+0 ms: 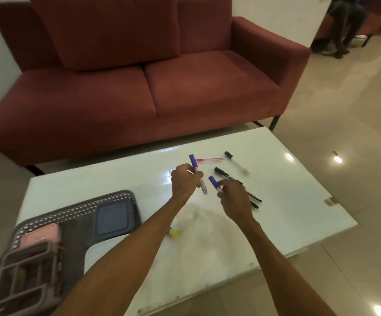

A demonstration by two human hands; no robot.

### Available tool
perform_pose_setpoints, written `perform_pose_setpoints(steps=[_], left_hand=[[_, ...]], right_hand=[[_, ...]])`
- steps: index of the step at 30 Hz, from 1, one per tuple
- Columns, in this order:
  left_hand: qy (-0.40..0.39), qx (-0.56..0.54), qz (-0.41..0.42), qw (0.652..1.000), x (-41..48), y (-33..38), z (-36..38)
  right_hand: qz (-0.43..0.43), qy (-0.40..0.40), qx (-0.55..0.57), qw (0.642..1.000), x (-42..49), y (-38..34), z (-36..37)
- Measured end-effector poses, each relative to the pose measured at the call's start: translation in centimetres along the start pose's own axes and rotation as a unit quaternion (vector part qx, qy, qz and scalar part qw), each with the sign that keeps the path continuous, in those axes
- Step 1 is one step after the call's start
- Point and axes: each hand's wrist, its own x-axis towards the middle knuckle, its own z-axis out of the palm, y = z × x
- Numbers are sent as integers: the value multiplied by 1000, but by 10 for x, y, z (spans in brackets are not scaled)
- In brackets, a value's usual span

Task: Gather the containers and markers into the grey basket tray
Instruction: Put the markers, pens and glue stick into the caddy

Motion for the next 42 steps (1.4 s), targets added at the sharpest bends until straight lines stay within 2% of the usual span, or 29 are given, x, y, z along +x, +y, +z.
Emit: perform_pose_setpoints(steps=[3,7,12,20,27,35,42], left_hand=[[29,4,44,999,-12,-14,-53],[89,10,56,994,-32,-38,-135],[178,17,42,983,-65,-64,-237],[291,1,-20,956,-120,-113,-356],[323,23,-43,945,-144,-156,-400],[299,41,-40,953,-138,-174,-395],[270,106,-79,954,-124,-185,-396]], right_hand=[[-43,13,62,997,-3,-44,5],[-81,-15,151,985,-18,-119,25],[-148,-79,247,954,-48,-210,60],[-211,-178,303,912,-106,-318,115],[-232,-206,309,899,-137,-351,152],[-208,-214,236,925,-147,-349,189],[-210,-215,183,936,-145,-338,201]])
